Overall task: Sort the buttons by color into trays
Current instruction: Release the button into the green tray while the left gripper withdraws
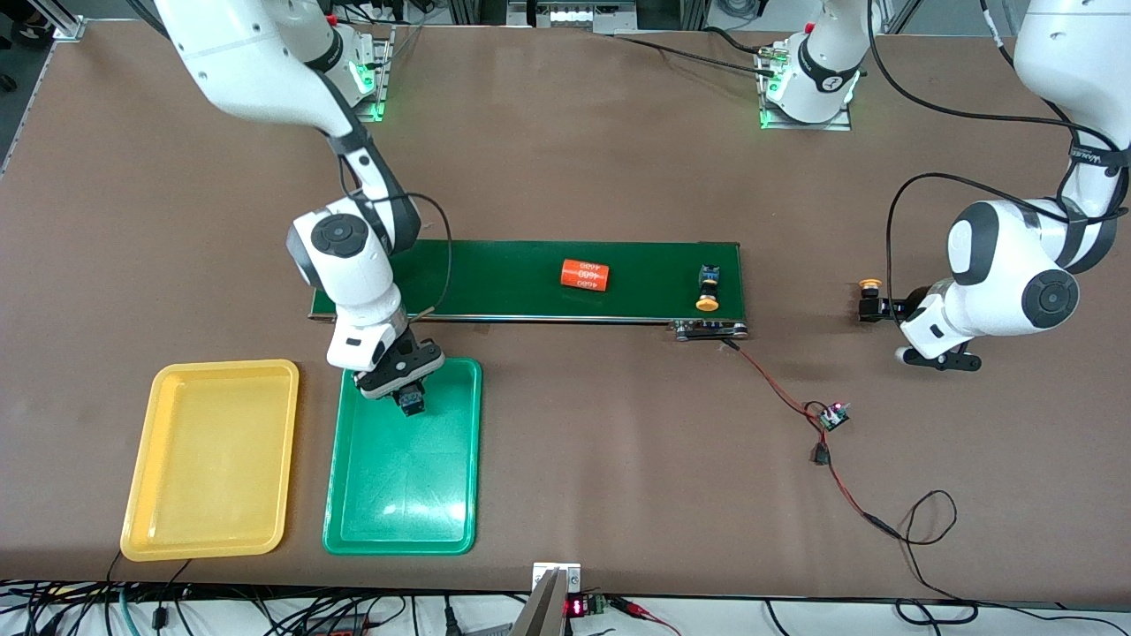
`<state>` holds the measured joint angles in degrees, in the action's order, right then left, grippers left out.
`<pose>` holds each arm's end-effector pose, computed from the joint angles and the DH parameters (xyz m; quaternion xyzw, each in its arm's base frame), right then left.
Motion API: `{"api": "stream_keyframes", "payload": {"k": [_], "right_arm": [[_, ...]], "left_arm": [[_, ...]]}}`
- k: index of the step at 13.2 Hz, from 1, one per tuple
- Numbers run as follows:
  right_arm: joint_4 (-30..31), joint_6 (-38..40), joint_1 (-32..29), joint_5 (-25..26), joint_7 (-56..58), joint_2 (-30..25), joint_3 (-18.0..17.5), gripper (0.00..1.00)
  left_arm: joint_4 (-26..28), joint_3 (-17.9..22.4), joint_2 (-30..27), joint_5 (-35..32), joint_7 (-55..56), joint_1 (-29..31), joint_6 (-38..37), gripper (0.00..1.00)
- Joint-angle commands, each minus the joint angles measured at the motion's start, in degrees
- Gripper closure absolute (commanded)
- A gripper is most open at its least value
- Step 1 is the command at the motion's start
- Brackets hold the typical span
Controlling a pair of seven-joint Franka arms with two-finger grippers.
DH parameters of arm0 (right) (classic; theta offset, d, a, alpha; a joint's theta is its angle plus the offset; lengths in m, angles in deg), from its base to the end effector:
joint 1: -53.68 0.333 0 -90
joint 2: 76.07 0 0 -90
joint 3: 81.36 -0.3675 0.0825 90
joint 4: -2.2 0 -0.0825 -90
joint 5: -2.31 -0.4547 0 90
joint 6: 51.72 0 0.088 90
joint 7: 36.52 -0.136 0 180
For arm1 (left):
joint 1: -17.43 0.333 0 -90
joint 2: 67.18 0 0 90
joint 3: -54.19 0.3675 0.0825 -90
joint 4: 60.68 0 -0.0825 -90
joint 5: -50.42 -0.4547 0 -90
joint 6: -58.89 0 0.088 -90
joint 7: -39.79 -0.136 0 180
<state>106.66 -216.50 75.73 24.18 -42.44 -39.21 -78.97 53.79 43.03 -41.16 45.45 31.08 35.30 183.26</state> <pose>0.7153 0.2778 0.1821 0.9315 0.2891 0.2147 0.0509 0.6316 0.0789 0.1787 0.9899 -0.0426 -0.1322 0.0293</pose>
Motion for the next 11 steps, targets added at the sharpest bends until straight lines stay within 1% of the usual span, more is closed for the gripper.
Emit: {"api": "stream_keyframes", "payload": {"k": [1, 3, 4, 5, 6, 8, 11], "right_arm": [[-1.1, -6.4, 0.1, 1.3, 0.1, 3.6, 1.5, 0.68], [-1.8, -7.1, 0.1, 1.2, 0.5, 4.3, 1.7, 0.68], [-1.7, -7.1, 0.1, 1.2, 0.3, 4.3, 1.7, 0.64], [-1.8, -7.1, 0.1, 1.3, 0.5, 4.3, 1.7, 0.57], [-1.8, -7.1, 0.2, 1.2, 0.5, 4.3, 1.7, 0.44], [-1.8, -7.1, 0.3, 1.2, 0.3, 4.3, 1.7, 0.0], [-1.7, -7.1, 1.0, 1.2, 0.4, 4.3, 1.7, 0.0]], "left_arm": [[2.4, -0.3, 0.3, -1.3, -2.2, 0.9, 3.1, 0.0], [5.6, -0.3, 0.3, -1.3, -2.2, 1.0, 7.3, 0.0], [6.9, -0.3, 0.1, -1.3, -2.2, 1.0, 8.7, 0.0], [7.3, -0.3, 0.0, -1.3, -2.2, 1.0, 8.8, 0.0], [8.1, -0.3, -0.2, -1.3, -2.2, 1.1, 8.8, 0.0], [9.1, -0.3, -0.6, -1.3, -2.2, 1.3, 8.6, 0.0], [9.8, -0.3, -1.1, -1.3, -2.4, 1.8, 8.6, 0.0]]}}
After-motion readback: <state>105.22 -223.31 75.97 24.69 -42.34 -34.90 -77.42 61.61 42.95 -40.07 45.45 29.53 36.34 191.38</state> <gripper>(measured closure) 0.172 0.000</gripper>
